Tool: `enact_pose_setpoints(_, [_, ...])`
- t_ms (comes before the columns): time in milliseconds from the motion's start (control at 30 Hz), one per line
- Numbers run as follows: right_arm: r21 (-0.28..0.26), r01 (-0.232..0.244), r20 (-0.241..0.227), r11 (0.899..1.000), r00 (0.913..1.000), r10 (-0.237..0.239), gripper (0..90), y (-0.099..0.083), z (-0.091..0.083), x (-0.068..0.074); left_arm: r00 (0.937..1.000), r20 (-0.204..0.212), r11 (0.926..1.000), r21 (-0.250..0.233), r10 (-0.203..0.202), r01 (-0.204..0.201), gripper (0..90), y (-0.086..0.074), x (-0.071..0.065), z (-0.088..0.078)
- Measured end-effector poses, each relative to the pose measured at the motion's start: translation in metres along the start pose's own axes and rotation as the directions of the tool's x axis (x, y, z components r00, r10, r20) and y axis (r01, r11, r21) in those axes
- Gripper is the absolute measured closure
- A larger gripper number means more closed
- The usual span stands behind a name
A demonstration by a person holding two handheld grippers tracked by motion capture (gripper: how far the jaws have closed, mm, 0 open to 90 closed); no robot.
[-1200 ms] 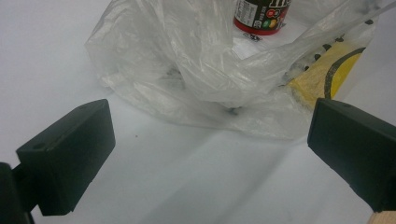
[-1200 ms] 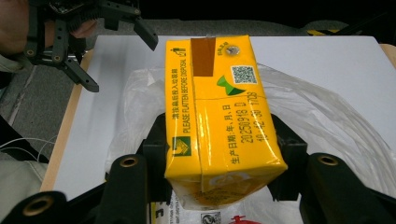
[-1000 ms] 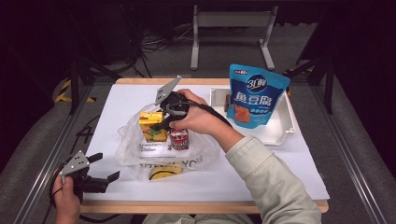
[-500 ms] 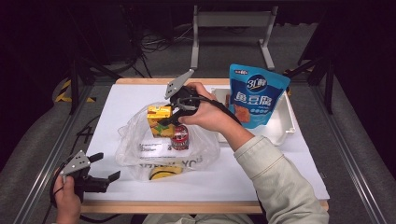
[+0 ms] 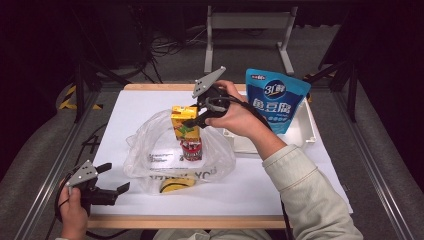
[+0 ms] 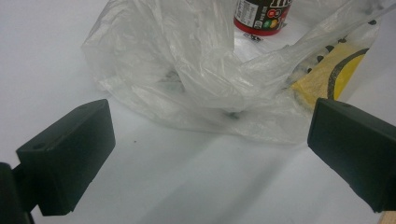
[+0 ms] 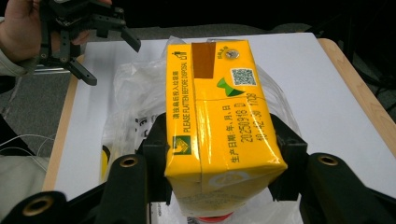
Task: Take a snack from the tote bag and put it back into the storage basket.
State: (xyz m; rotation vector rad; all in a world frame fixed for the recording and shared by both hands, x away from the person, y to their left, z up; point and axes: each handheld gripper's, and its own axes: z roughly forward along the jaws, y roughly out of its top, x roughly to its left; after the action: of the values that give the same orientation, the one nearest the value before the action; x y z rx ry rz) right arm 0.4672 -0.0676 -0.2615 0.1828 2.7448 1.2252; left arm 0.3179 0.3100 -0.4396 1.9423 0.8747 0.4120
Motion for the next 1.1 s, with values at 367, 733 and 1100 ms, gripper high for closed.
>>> enact_pose_setpoints(367, [0.007,-0.019,0.039,1.0,0.999,0.019,52.6,-0.008,-0.017,-0.006,1.0,-0.002,1.0,-0.003,-0.007,0.007,1.3,0.0,0.0,0.0])
enact_pose_setpoints(733, [0.008,-0.046,0.089,0.999,0.995,0.045,52.6,-0.023,-0.039,-0.014,1.0,-0.002,1.0,-0.002,-0.007,0.007,1.3,0.0,0.0,-0.001])
enact_pose_setpoints(1100, [-0.021,-0.079,0.136,0.997,0.9874,0.081,52.6,-0.038,-0.065,-0.023,1.0,-0.003,1.0,-0.001,-0.006,0.006,1.3,0.0,0.0,0.0])
